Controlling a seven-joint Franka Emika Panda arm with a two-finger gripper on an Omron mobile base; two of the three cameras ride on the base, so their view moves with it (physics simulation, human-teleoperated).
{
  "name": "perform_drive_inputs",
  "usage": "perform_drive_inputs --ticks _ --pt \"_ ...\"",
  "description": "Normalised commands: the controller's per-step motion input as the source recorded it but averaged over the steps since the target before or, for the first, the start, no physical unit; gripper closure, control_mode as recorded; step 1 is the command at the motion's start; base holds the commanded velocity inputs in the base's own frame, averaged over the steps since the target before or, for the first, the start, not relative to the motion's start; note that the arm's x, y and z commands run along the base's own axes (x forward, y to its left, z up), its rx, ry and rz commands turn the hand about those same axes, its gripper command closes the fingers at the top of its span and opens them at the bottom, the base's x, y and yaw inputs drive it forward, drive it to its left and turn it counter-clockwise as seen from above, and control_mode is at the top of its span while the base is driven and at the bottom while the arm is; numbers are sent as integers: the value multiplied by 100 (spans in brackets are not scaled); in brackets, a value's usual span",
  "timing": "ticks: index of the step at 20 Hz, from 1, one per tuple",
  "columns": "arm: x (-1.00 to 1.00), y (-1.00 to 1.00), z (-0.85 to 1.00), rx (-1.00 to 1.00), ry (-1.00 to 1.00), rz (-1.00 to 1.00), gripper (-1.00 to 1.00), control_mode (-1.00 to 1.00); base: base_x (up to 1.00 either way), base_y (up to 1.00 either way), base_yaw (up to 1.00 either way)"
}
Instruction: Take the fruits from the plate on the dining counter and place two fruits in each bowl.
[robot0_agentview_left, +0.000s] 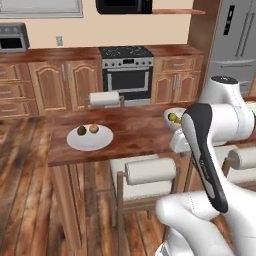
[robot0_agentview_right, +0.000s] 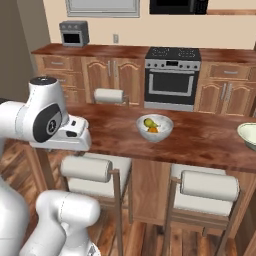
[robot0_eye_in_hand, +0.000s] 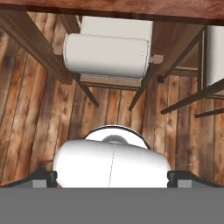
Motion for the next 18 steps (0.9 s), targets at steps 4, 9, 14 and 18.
perform_drive_inputs --ticks 4,9,14,18 --pt "0 0 0 0 0 0 -100 100 -27 76 6" --pt "0 0 0 0 0 0 -100 100 2 90 0" --pt "0 0 0 0 0 0 -100 100 47 77 -9" --pt "0 0 0 0 0 0 -100 100 98 41 -31"
